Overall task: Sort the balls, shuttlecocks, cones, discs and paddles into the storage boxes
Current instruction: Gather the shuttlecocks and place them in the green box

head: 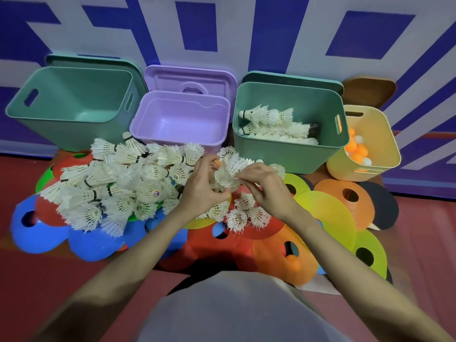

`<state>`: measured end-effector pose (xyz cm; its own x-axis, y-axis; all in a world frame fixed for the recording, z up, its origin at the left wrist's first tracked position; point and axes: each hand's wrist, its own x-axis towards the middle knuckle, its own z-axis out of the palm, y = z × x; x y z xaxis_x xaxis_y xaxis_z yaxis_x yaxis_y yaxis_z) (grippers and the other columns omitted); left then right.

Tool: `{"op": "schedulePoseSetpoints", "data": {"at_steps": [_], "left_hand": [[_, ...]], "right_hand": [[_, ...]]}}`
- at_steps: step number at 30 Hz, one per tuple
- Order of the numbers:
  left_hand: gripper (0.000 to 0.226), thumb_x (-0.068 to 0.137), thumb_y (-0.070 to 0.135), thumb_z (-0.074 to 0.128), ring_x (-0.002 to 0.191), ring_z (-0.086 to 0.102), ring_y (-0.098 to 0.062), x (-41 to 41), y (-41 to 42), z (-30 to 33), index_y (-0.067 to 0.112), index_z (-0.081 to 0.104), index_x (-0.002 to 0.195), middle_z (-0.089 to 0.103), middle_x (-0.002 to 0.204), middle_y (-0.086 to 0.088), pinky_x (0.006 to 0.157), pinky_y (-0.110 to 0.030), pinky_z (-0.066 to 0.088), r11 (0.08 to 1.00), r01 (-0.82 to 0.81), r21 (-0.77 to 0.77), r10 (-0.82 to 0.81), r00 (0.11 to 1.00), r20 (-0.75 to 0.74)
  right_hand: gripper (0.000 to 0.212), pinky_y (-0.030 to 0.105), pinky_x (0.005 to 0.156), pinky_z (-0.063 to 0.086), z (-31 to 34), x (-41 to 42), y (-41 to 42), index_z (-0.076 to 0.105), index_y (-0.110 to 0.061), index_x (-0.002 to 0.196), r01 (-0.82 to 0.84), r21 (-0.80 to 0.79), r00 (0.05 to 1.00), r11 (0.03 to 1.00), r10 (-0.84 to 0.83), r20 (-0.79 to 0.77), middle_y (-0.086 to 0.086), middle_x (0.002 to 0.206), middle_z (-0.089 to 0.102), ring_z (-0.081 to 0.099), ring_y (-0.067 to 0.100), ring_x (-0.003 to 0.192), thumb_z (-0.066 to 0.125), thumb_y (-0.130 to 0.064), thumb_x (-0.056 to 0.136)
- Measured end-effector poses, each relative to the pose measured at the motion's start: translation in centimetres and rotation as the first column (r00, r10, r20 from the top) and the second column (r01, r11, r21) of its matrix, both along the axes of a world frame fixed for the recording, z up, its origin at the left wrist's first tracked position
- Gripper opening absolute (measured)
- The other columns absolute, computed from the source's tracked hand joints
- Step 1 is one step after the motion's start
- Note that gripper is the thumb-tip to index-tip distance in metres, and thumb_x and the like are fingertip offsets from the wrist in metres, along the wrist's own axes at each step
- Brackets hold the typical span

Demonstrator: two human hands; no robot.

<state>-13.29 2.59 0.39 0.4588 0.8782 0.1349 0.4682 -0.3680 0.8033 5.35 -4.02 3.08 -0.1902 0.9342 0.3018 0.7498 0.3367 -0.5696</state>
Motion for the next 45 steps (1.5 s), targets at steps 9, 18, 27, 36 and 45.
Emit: {"op": "schedulePoseSetpoints", "data": {"at_steps": [9, 18, 27, 36, 45], "left_hand": [[0.077, 0.062, 0.019, 0.081, 0.099, 0.044, 0.000, -2.1, -0.8, -0.2, 0.030, 0.041, 0.126, 0.034, 0.108, 0.013, 0.081, -0.021, 0.051, 0.985, -0.167, -0.049, 0.171, 0.980, 0.101], [0.092, 0.062, 0.013, 0.084, 0.113, 0.047, -0.020, -5.8, -1.1, -1.9, 0.015, 0.034, 0.140, 0.025, 0.122, 0.002, 0.098, -0.043, 0.049, 0.921, -0.385, -0.059, 0.389, 0.916, 0.094], [0.097, 0.067, 0.016, 0.083, 0.112, 0.051, -0.019, -4.9, -2.0, -2.1, 0.020, 0.026, 0.145, 0.048, 0.125, 0.003, 0.094, -0.036, 0.048, 0.900, -0.415, -0.135, 0.434, 0.884, 0.175], [0.074, 0.069, 0.020, 0.083, 0.113, 0.053, -0.016, -5.2, -2.2, -1.7, 0.018, 0.044, 0.131, 0.053, 0.122, 0.004, 0.094, -0.041, 0.049, 0.908, -0.410, -0.084, 0.418, 0.896, 0.152], [0.068, 0.070, 0.017, 0.083, 0.116, 0.051, -0.017, -4.8, -1.7, -1.8, 0.017, 0.047, 0.128, 0.046, 0.123, 0.009, 0.092, -0.045, 0.051, 0.944, -0.331, 0.003, 0.328, 0.936, 0.126]], "right_hand": [[0.040, 0.028, 0.110, 0.032, -0.6, -2.0, -0.2, 0.050, -0.011, 0.136, -0.036, -0.037, 0.996, 0.999, 0.033, -0.086, 0.002, 0.136, 0.052, 0.044, 0.016, 0.128, 0.051, -0.021, 0.097], [0.027, 0.035, 0.091, 0.046, -4.9, -4.9, -0.2, 0.065, -0.007, 0.111, 0.118, -0.435, 0.993, 0.893, -0.096, 0.072, 0.010, 0.111, 0.063, 0.057, 0.023, 0.103, 0.064, -0.019, 0.087], [0.027, 0.031, 0.057, 0.037, -7.1, -9.2, 1.1, 0.052, -0.005, 0.054, 0.214, -0.538, 0.958, 0.815, -0.068, 0.278, 0.013, 0.059, 0.050, 0.045, 0.030, 0.062, 0.059, -0.014, 0.078], [0.021, 0.034, 0.055, 0.043, -2.8, -5.5, 0.4, 0.059, -0.004, 0.067, 0.351, -0.297, 0.934, 0.888, -0.354, 0.046, 0.008, 0.068, 0.058, 0.053, 0.022, 0.065, 0.058, -0.018, 0.083], [0.011, 0.028, 0.077, 0.040, 2.4, -3.5, 0.7, 0.066, -0.005, 0.091, 0.133, 0.151, 0.991, 0.980, -0.128, -0.046, 0.004, 0.086, 0.063, 0.052, 0.021, 0.084, 0.059, -0.013, 0.094]]}}
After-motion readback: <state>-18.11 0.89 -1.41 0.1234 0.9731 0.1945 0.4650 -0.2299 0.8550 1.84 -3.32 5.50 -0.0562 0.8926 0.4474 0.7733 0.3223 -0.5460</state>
